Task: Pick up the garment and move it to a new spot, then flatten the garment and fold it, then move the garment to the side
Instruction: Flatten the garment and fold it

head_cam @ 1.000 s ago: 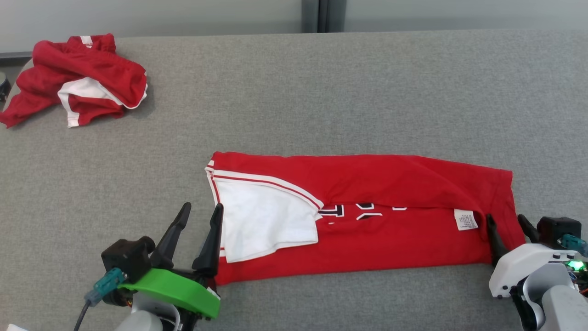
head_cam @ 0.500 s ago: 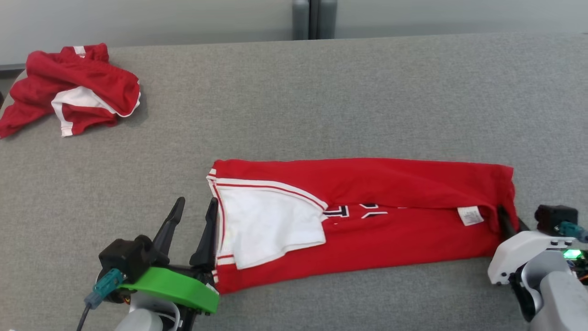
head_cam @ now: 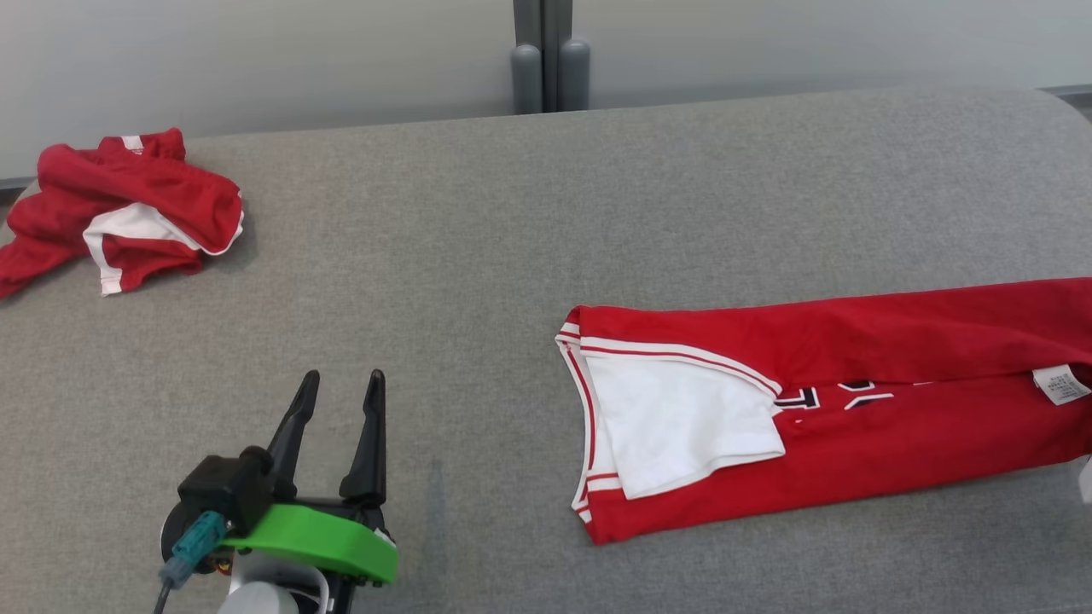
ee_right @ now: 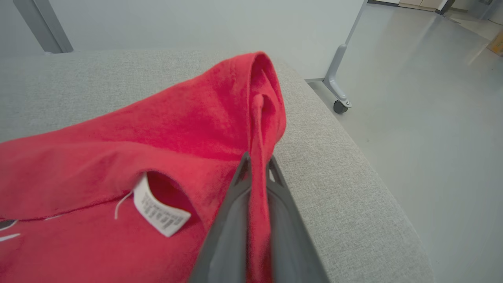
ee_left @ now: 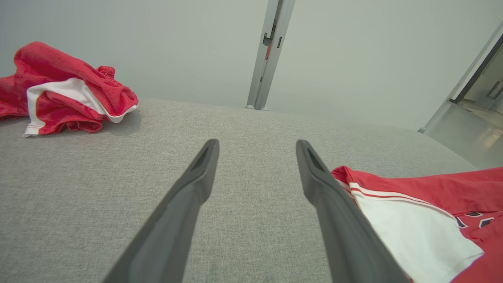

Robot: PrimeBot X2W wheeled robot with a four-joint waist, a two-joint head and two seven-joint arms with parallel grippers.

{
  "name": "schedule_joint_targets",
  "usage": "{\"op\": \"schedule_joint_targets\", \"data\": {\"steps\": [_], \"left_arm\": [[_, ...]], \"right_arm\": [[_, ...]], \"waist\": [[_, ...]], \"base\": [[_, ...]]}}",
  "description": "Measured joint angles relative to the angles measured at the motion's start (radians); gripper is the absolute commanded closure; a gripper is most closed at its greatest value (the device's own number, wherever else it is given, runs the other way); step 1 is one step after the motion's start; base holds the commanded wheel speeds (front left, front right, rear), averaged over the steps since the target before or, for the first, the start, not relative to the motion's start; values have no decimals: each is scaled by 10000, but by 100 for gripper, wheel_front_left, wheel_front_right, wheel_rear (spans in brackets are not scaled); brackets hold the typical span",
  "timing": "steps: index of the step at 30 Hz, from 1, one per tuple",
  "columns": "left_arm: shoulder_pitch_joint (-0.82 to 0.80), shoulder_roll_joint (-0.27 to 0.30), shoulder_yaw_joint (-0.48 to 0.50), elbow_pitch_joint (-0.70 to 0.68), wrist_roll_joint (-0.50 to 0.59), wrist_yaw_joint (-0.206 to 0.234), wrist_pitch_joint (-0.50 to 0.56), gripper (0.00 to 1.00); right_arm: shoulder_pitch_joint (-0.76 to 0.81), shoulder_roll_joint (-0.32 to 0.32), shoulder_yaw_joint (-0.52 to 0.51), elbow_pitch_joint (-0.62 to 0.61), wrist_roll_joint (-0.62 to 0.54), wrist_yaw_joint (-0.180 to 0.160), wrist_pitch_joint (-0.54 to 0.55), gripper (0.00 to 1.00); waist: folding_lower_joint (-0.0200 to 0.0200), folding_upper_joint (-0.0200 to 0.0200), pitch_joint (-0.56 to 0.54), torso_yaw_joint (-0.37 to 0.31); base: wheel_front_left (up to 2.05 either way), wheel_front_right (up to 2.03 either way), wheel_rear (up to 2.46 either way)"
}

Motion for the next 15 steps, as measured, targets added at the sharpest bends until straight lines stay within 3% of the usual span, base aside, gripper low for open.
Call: {"op": "schedule_joint_targets", "data": {"steps": [7,15], "left_arm": [[314,-353,537,265,447,-349,0,0],[514,-535,717,686,890,-623,0,0]], "right_arm": [[446,667,324,-1022,207,-4,353,100],[863,2048,2725,-3200,468,-4,732,100]], "waist": [[0,0,-278,-23],[0,0,-492,201]], "base": [[0,0,0],[0,0,0]]}}
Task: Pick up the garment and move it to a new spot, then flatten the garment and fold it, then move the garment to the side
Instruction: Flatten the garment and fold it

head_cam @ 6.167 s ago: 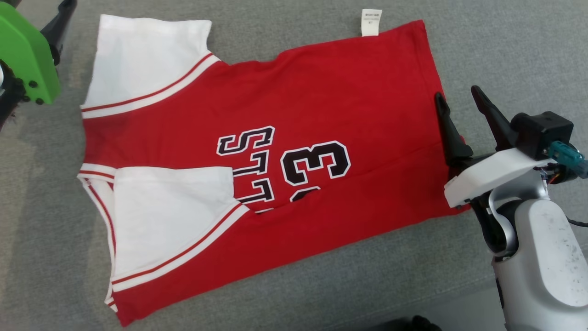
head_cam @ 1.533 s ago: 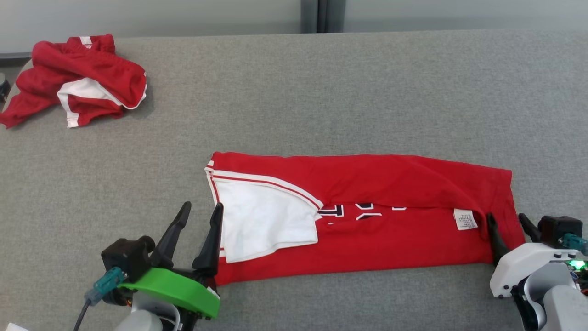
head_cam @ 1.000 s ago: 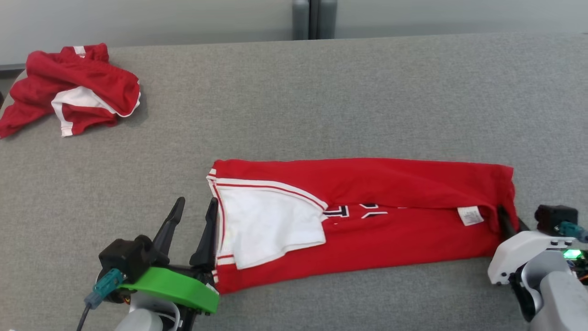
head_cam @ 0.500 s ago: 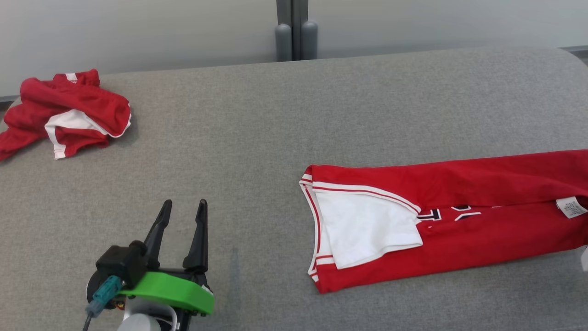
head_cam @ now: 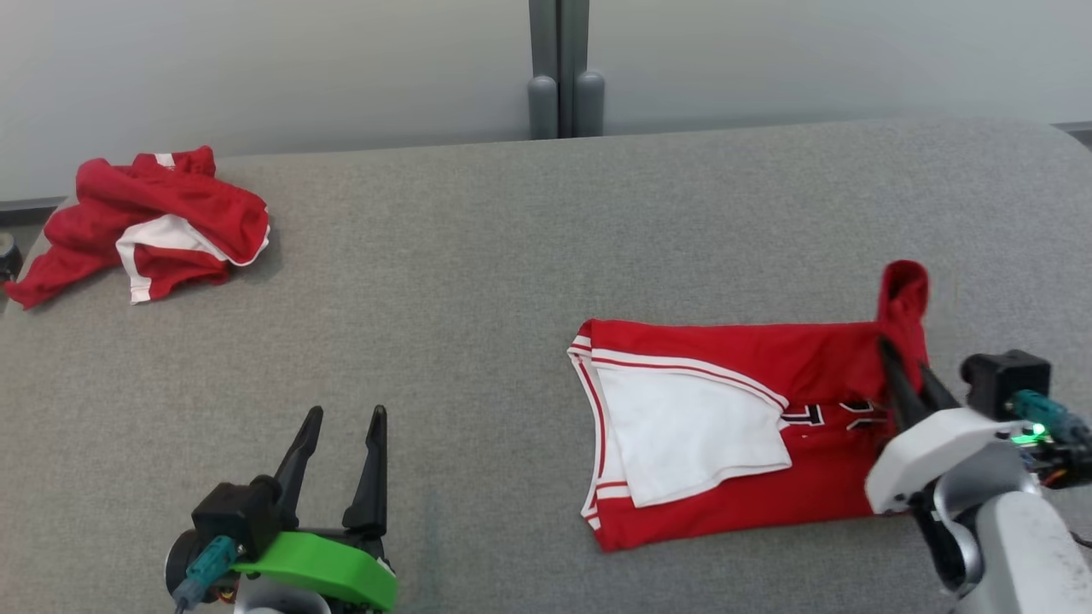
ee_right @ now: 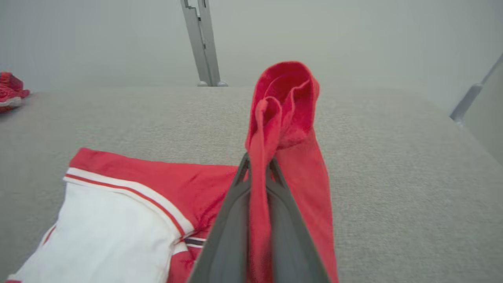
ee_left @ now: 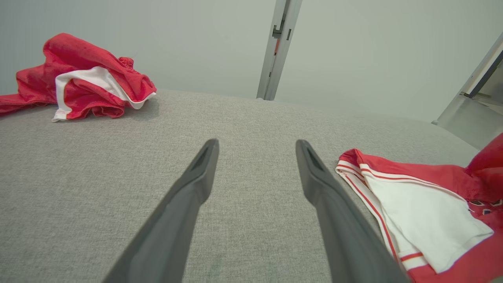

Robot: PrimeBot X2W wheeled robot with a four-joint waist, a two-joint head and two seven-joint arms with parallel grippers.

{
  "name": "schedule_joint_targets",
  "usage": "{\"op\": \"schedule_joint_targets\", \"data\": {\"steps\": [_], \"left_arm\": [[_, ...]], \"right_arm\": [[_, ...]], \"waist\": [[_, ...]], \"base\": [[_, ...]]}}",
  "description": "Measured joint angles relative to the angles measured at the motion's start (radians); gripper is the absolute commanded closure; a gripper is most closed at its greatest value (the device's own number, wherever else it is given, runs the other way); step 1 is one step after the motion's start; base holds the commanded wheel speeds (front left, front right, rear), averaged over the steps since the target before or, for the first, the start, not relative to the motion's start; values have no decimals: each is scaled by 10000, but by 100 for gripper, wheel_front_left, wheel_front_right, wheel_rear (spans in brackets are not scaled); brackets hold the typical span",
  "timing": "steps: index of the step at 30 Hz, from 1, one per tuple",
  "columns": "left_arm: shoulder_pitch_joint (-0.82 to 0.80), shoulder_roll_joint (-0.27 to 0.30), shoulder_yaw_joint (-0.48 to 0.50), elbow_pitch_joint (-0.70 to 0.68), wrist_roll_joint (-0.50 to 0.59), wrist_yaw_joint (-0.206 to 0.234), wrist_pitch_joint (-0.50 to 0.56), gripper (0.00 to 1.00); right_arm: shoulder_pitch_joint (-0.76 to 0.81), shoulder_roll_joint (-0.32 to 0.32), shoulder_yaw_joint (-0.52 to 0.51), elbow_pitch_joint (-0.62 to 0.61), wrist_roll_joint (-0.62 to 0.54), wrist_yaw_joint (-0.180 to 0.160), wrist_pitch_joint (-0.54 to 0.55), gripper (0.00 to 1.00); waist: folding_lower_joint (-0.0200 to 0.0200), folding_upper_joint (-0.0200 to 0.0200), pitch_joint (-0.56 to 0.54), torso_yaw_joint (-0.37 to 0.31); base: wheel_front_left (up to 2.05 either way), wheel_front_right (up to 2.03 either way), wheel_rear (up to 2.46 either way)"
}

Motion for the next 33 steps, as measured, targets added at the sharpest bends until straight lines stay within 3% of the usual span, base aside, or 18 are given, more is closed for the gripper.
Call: {"op": "schedule_joint_targets", "data": {"steps": [8,21,22,23,24,28,33], "left_arm": [[-7,-226,92,201,171,-169,0,0],[-156,-451,301,242,370,-324,0,0],[-159,-477,318,244,389,-326,0,0],[-168,-495,336,247,391,-330,0,0],[-195,-514,351,257,403,-339,0,0],[-261,-591,370,305,479,-384,0,0],[-471,-658,138,407,619,-414,0,0]], "right_arm": [[45,654,2685,-587,1016,0,497,100],[-769,685,4410,1202,2186,-2,-38,98],[-880,685,4491,1381,2184,-2,-77,72],[-969,685,4558,1505,2192,-2,-140,60],[-1075,677,4681,1607,2249,-2,-242,0],[-1383,698,5147,1756,2982,0,-464,0],[-1687,694,5030,1883,2840,-2,-836,0]], "waist": [[0,0,-24,191],[0,0,283,371],[0,0,315,372],[0,0,339,372],[0,0,369,371],[0,0,445,346],[0,0,464,326]], "base": [[0,0,0],[0,0,0],[0,0,0],[0,0,0],[0,0,0],[0,0,0],[0,0,0]]}}
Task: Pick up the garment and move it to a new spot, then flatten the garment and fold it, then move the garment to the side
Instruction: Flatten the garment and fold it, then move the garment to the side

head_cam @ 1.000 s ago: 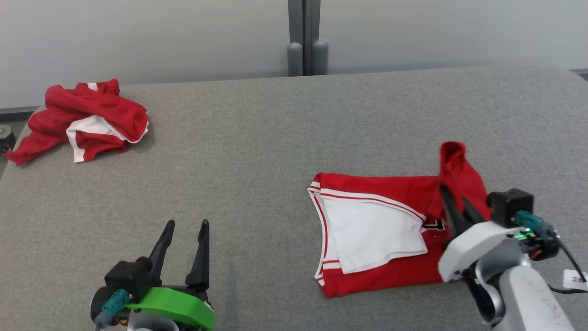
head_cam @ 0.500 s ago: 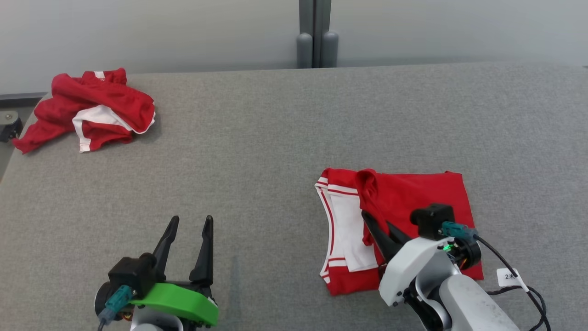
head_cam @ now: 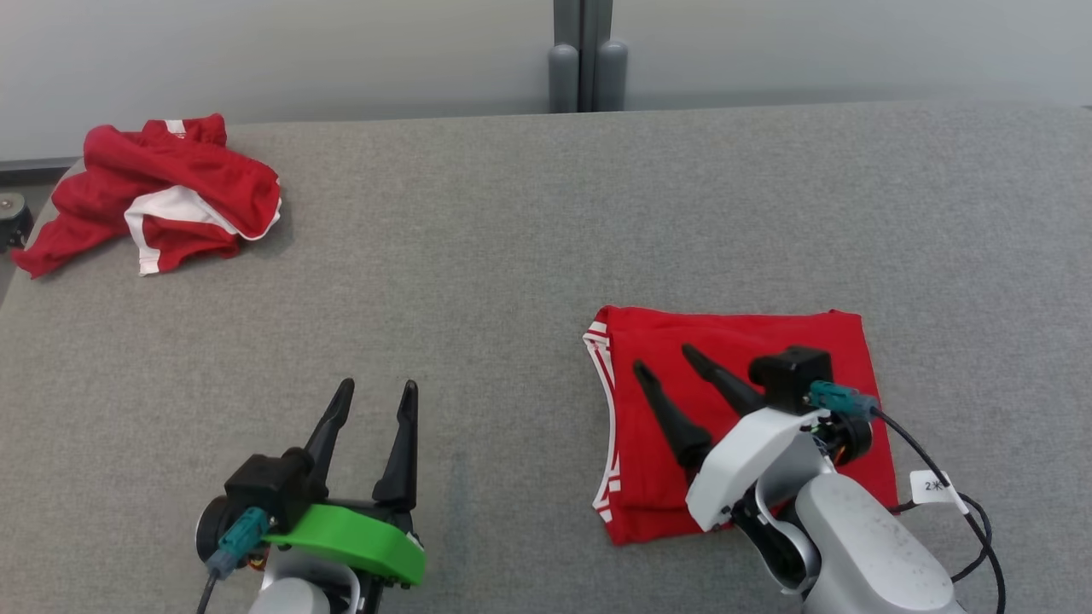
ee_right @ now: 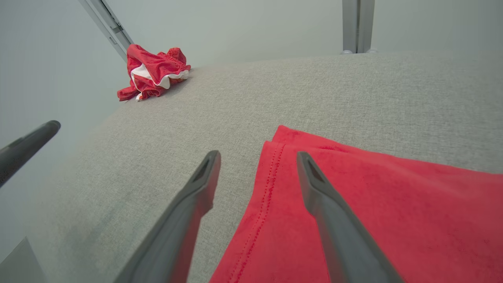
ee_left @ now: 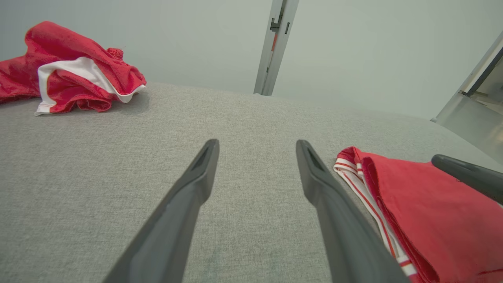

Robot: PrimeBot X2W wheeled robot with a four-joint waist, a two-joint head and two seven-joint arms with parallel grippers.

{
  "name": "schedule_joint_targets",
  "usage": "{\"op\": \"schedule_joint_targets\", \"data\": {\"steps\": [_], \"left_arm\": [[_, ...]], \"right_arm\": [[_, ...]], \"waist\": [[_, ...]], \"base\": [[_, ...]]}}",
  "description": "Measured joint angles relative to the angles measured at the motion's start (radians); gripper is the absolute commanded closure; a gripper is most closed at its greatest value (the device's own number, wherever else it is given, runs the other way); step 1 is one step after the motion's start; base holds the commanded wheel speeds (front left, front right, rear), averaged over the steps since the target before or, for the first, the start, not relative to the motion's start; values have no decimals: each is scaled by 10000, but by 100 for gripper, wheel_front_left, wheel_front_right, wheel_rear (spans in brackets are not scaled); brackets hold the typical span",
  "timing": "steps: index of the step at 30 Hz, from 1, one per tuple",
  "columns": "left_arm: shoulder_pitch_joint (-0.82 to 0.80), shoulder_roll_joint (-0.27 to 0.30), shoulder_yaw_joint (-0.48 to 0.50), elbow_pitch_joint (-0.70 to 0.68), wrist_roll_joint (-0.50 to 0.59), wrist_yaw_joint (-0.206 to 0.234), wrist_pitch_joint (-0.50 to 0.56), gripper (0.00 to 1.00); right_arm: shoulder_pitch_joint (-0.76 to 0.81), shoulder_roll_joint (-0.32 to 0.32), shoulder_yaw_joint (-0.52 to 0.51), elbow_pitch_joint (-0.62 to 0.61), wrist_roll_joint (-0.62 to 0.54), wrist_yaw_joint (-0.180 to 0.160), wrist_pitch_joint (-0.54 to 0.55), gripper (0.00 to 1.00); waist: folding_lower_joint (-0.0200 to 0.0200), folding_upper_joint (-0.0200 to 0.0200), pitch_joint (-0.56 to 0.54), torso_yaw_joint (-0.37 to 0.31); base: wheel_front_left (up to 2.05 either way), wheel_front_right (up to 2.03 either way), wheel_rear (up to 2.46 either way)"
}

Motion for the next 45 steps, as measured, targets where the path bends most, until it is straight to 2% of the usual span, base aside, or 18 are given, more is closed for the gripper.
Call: {"op": "schedule_joint_targets", "data": {"steps": [9,12,15,19,32,45], "left_arm": [[-555,-207,-146,96,157,-33,0,0],[-557,-257,-4,86,336,-36,0,0],[-476,-313,138,88,403,-40,0,0],[-126,-399,416,117,447,-40,0,0],[1127,-523,1267,-136,290,-42,0,0],[1360,-531,1459,-291,291,-42,0,0]], "right_arm": [[-38,0,-1931,-180,-1530,0,-815,0],[204,-17,-2706,-290,-2571,2,-1070,0],[552,-19,-3453,-360,-3147,2,-1281,0],[1052,-17,-4178,-447,-3455,2,-1557,0],[2377,-10,-4681,-635,-2510,2,-1824,0],[2521,-8,-4612,-894,-2508,2,-1825,0]], "waist": [[0,0,-175,-137],[0,0,-268,-223],[0,0,-381,-294],[0,0,-543,-379],[0,0,-1011,-452],[0,0,-1032,-414]], "base": [[0,0,0],[0,0,0],[0,0,0],[0,0,0],[0,0,0],[0,0,0]]}}
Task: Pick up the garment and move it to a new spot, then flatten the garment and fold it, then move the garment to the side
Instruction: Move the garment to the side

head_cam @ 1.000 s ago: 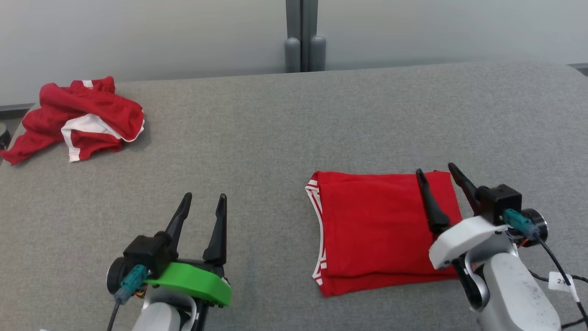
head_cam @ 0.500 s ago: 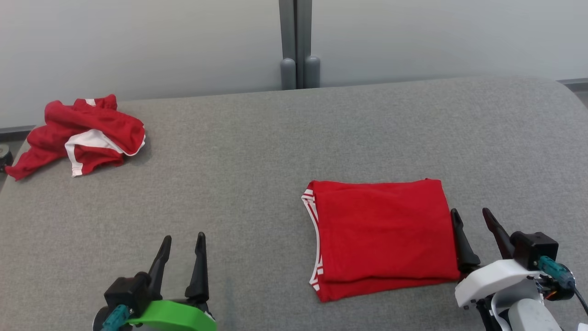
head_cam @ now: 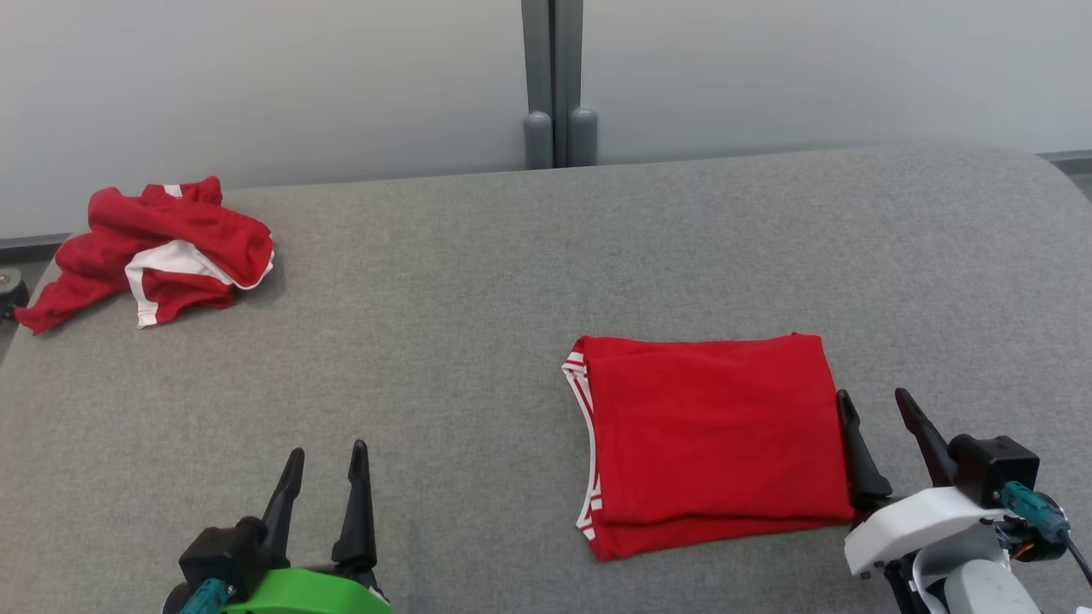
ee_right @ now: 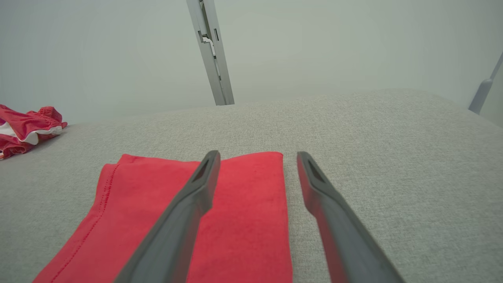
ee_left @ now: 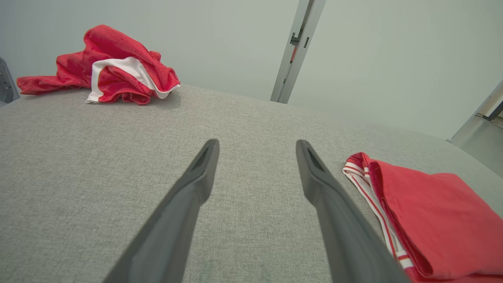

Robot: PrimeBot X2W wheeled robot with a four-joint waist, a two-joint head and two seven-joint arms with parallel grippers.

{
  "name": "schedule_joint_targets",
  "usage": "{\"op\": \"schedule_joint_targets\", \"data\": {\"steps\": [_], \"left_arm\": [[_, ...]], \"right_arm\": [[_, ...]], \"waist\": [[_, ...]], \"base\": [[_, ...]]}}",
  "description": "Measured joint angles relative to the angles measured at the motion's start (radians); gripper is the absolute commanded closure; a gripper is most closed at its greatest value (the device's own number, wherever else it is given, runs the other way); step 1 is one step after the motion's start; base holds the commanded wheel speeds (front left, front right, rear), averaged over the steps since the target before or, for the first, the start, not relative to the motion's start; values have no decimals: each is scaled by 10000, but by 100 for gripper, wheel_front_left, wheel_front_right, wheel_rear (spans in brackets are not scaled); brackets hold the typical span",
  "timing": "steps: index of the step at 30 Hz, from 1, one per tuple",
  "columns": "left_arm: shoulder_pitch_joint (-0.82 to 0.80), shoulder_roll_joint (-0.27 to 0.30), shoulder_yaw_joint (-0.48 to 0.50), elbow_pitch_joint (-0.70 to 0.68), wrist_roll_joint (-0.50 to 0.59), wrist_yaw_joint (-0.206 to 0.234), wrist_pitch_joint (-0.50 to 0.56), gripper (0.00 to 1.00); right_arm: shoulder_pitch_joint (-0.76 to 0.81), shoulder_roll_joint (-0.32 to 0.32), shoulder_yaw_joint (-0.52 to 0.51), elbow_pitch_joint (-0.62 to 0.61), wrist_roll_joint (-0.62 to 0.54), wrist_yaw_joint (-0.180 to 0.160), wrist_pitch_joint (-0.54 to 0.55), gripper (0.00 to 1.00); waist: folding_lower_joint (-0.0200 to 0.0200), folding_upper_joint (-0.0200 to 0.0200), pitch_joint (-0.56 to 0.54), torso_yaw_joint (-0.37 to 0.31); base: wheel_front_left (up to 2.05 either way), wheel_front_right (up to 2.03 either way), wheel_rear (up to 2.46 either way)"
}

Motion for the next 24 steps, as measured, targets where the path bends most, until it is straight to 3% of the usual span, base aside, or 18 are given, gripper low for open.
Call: {"op": "schedule_joint_targets", "data": {"steps": [13,20,24], "left_arm": [[-12,0,-2,75,-15,0,0,0],[-73,-4,-75,190,54,0,0,0],[-161,-4,-121,213,50,0,0,0]], "right_arm": [[-319,0,13,360,-259,0,10,0],[-1110,-40,-347,585,-1024,0,1624,0],[-1388,-506,-353,535,-974,0,2913,0]], "waist": [[0,0,8,12],[0,0,114,116],[0,0,225,269]], "base": [[0,0,0],[0,0,0],[0,0,0]]}}
